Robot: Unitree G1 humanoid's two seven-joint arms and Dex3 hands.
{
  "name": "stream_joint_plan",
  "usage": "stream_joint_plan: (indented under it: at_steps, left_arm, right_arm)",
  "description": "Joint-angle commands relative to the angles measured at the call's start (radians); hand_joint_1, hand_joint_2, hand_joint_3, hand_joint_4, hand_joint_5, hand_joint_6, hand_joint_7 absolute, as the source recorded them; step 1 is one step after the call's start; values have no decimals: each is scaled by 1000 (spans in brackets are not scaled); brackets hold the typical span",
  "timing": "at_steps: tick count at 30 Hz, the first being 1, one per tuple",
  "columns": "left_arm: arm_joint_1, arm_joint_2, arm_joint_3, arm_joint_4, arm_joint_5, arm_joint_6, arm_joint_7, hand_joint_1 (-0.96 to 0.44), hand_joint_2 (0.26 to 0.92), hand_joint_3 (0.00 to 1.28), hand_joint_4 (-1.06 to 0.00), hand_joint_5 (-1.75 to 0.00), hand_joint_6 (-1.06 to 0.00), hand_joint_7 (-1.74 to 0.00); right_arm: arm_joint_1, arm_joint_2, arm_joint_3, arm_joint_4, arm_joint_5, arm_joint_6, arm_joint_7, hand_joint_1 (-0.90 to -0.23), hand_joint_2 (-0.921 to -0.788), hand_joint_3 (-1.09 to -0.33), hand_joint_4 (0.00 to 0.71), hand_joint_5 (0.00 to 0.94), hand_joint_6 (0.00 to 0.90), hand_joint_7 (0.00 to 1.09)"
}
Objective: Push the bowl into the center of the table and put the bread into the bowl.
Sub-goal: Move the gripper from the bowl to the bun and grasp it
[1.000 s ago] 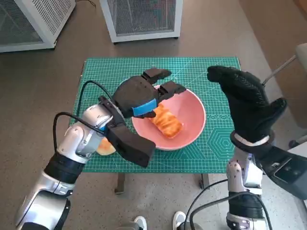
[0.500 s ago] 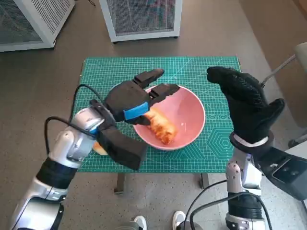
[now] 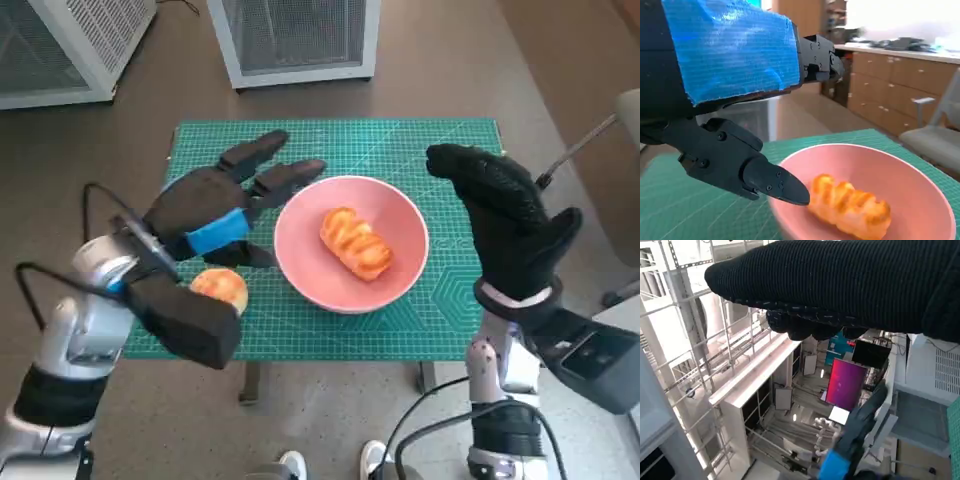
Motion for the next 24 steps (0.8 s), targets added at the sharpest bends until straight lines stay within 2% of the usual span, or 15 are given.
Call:
stream_joint_plan:
  at_steps: [1, 5, 12, 24]
  left_arm:
    - [69, 38, 61, -97, -46, 68, -50, -344, 761, 1, -19, -8, -153, -205]
    - [120, 64, 98, -138, -61, 112, -77, -264, 742, 0, -31, -10, -166, -197]
    - [198, 95, 132, -179, -67, 164, -106, -215, 738, 0, -30, -1, -199, -113]
    - [247, 119, 95, -204, -21, 260, -165, -200, 739, 1, 0, 1, -194, -48]
  right_arm:
    - [28, -3, 0, -8, 13, 15, 14, -438, -921, -408, 276, 1, 138, 505]
    - [31, -6, -3, -10, 18, 20, 20, -440, -921, -408, 276, 1, 135, 507]
    - [27, -13, -6, -4, 30, 31, 32, -442, -921, -407, 275, 0, 128, 508]
    - [20, -17, -12, -2, 53, 63, 54, -442, -921, -406, 272, 0, 129, 512]
